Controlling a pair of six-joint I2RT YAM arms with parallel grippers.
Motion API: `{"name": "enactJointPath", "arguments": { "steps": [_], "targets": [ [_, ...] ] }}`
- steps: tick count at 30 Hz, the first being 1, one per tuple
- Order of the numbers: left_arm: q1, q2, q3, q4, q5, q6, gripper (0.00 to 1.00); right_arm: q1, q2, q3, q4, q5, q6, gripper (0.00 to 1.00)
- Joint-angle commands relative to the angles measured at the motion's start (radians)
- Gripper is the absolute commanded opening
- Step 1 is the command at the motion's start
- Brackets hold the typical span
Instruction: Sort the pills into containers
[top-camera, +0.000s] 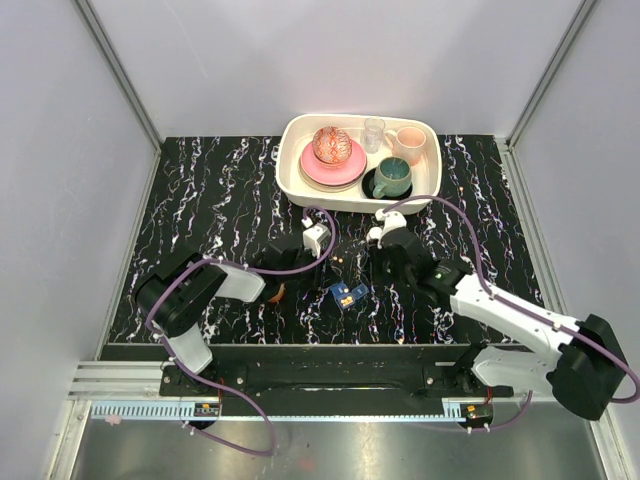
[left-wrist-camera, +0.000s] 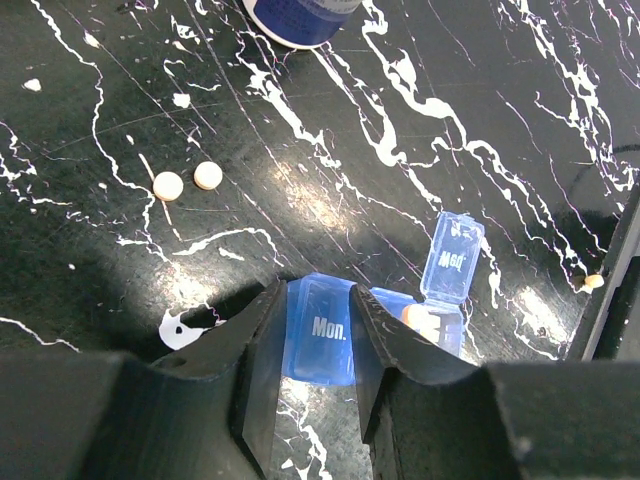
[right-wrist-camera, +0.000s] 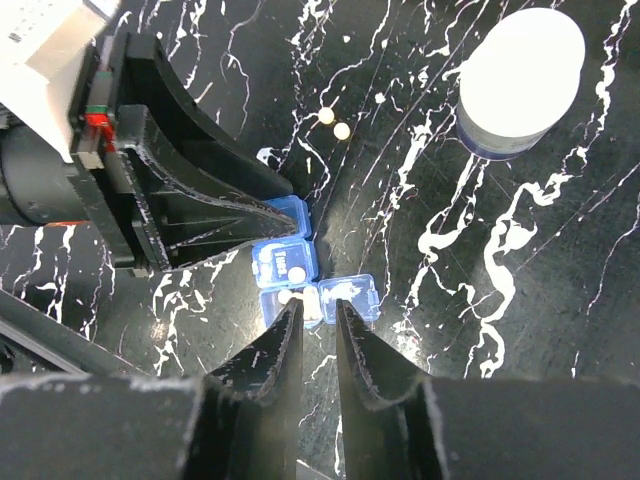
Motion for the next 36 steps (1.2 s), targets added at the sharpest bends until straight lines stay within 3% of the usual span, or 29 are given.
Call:
{"name": "enactJointPath", "arguments": {
  "steps": [1, 22, 36],
  "targets": [
    [0.006, 0.007, -0.028, 0.001, 0.006, 0.014, 0.34, 0.015, 0.047, 0.011, 0.086, -0.023, 0.018, 0.24],
    [0.006, -0.004, -0.06, 0.038, 0.028, 0.009, 0.35, 0.071, 0.268, 0.018, 0.165, -0.04, -0.004, 0.27],
    [0.005, -0.006, -0.062, 0.039, 0.031, 0.011, 0.35, 0.088, 0.334, 0.03, 0.204, -0.009, -0.016, 0.27]
  ]
}}
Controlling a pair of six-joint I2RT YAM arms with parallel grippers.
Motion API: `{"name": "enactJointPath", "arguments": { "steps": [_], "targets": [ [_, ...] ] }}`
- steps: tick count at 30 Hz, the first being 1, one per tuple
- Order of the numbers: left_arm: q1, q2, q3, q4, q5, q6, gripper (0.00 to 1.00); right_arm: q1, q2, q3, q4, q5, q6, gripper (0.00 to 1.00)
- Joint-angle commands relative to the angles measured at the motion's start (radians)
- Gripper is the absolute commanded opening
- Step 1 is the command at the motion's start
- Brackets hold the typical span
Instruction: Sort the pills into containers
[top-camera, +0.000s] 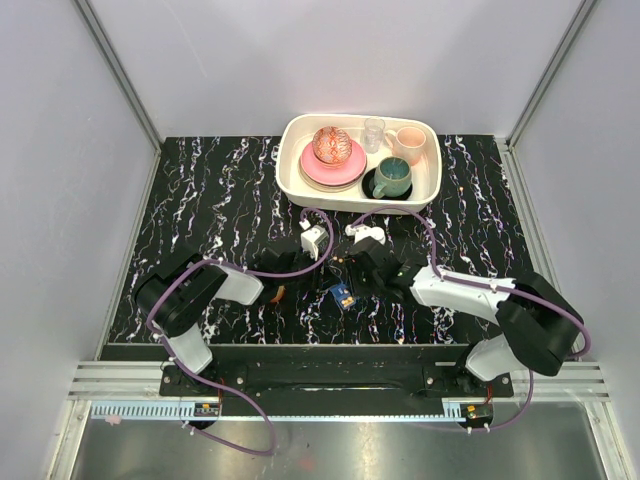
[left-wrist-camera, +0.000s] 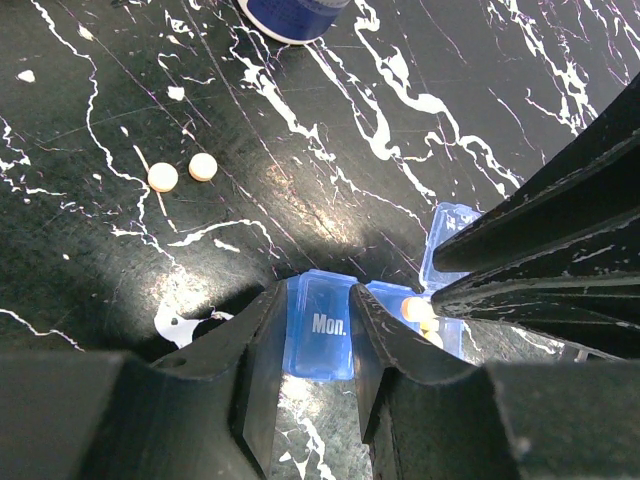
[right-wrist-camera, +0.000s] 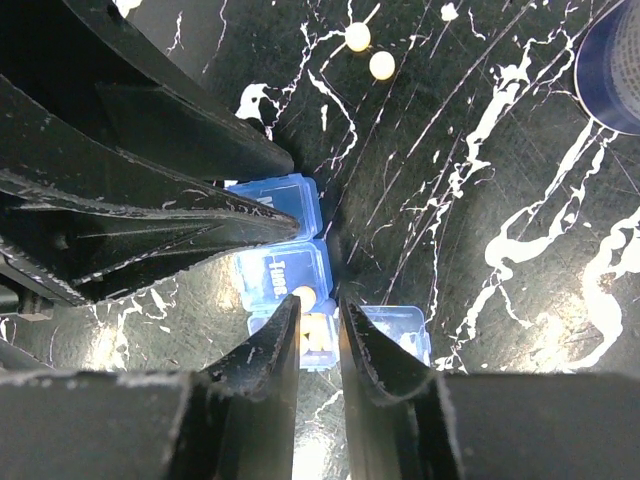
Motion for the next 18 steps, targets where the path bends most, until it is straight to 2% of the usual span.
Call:
{"name": "enactJointPath", "arguments": {
  "steps": [1, 18],
  "targets": [
    [0.001, -0.005, -0.022, -0.027, 0.019, 0.017, 0.35, 0.013, 0.007, 0.028, 0.06, 0.02, -0.011, 0.26],
    [0.001, -0.001, -0.022, -0.029, 0.023, 0.02, 0.35, 0.016, 0.058, 0.037, 0.108, 0.025, -0.012, 0.24]
  ]
}}
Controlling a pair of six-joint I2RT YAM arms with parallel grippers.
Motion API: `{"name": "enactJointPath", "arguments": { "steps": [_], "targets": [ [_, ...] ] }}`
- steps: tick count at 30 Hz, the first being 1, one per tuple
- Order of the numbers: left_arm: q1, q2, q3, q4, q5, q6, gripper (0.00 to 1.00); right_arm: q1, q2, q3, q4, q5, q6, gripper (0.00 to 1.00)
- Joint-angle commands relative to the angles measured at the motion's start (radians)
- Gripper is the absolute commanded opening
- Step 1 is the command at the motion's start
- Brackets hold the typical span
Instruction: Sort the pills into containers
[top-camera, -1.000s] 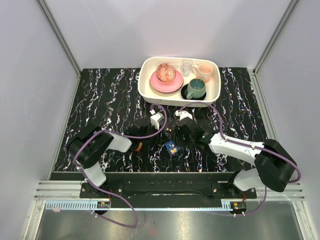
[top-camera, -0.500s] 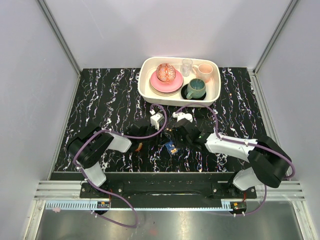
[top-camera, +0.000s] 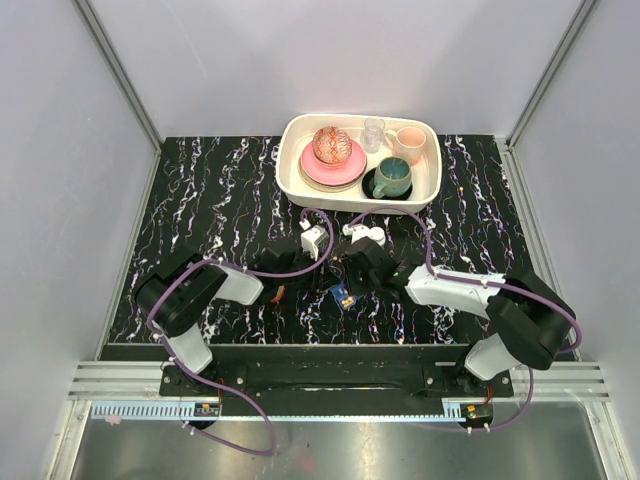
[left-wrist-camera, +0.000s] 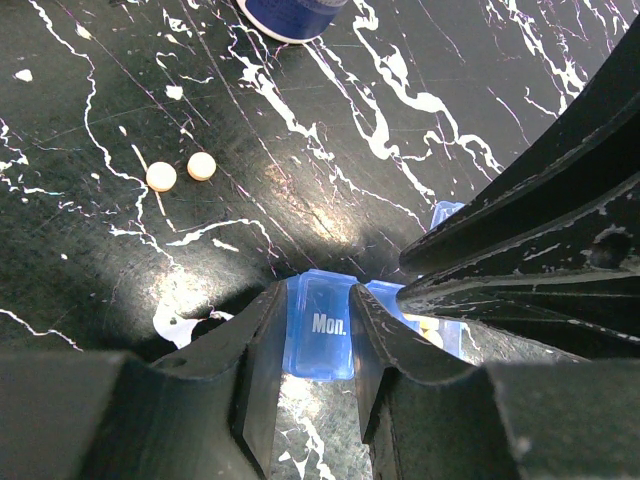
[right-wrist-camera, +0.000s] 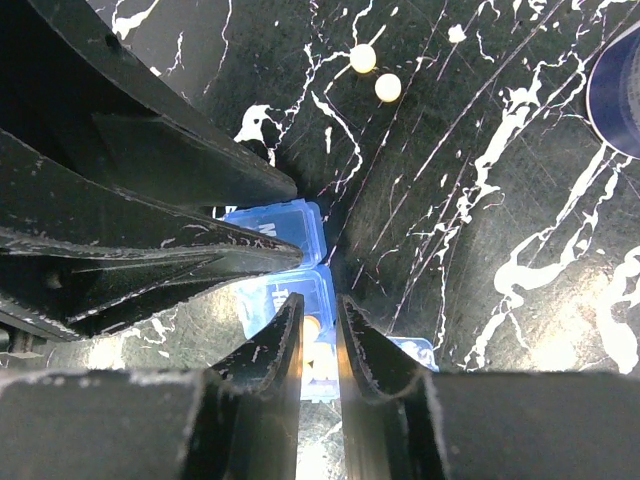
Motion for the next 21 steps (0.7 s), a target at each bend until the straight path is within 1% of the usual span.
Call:
{"name": "enactJointPath", "arguments": {
  "steps": [1, 13, 21],
  "targets": [
    [0.001, 0.001, -0.021, -0.028, 0.02, 0.02, 0.35, 0.012, 0.01, 0.037, 0.039, 0.008, -0.013, 0.24],
    [0.001, 0.005, -0.015, -0.034, 0.02, 0.02, 0.35, 0.022, 0.019, 0.037, 0.032, -0.004, -0.029, 0.24],
    [0.001, 0.01, -0.009, -0.037, 0.024, 0.022, 0.34, 0.029, 0.016, 0.037, 0.016, 0.005, -0.038, 0.2]
  ]
}}
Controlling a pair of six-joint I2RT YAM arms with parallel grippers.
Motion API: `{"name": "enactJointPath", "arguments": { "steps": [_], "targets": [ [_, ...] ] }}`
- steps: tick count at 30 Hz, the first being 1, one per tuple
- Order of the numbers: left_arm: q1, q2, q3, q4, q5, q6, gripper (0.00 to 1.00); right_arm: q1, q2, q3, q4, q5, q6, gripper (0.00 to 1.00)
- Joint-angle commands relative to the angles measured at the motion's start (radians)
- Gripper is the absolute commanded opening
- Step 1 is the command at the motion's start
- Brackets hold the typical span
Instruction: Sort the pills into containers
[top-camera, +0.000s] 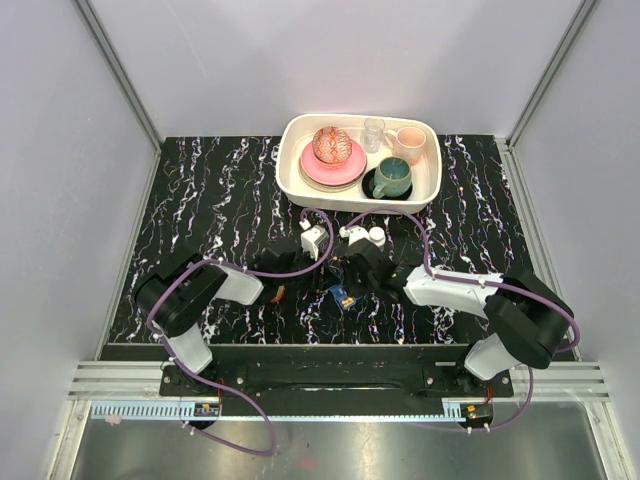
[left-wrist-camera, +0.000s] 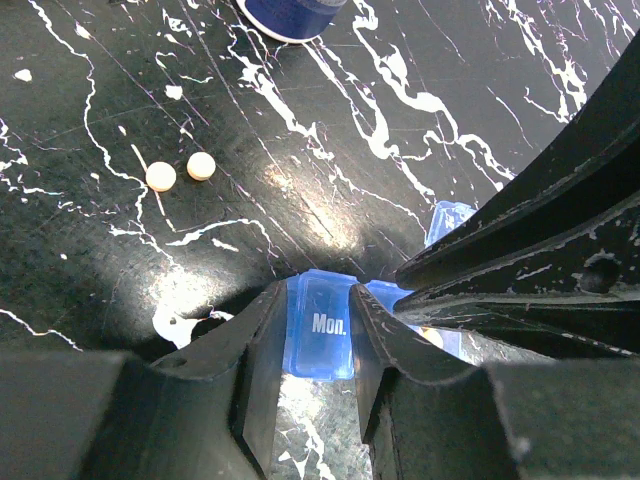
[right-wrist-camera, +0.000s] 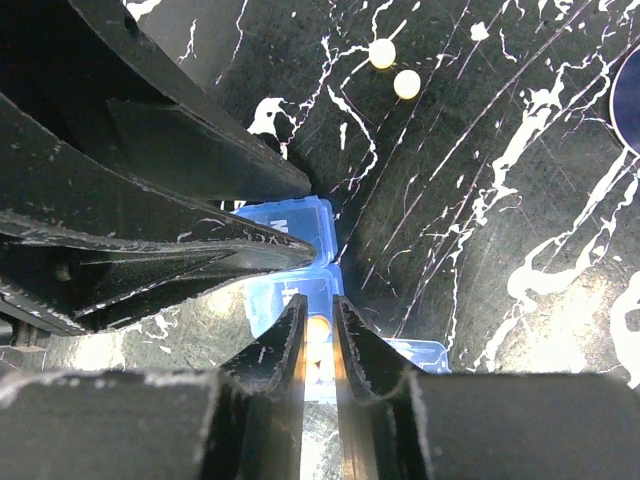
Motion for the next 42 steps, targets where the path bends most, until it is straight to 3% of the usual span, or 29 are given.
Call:
{"name": "enactJointPath", "arguments": {
  "steps": [1, 36, 39, 42],
  "targets": [
    [0.001, 0.009, -0.009, -0.036, 0.025, 0.022, 0.34, 0.016, 0.003, 0.034, 0.005, 0.013, -0.018, 0.2],
    [0.001, 0.013, -0.002, -0.047, 0.028, 0.023, 0.34, 0.04, -0.088, -0.002, -0.076, 0.034, -0.033, 0.2],
    [0.001, 0.013, -0.002, -0.047, 0.028, 0.023, 0.34, 0.039, -0.123, -0.011, -0.079, 0.073, -0.022, 0.23],
    [0.001, 0.012, -0.005, -0.049, 0.028, 0.025, 0.33, 0.039, -0.181, -0.031, -0.088, 0.142, 0.004, 0.41]
  ]
}}
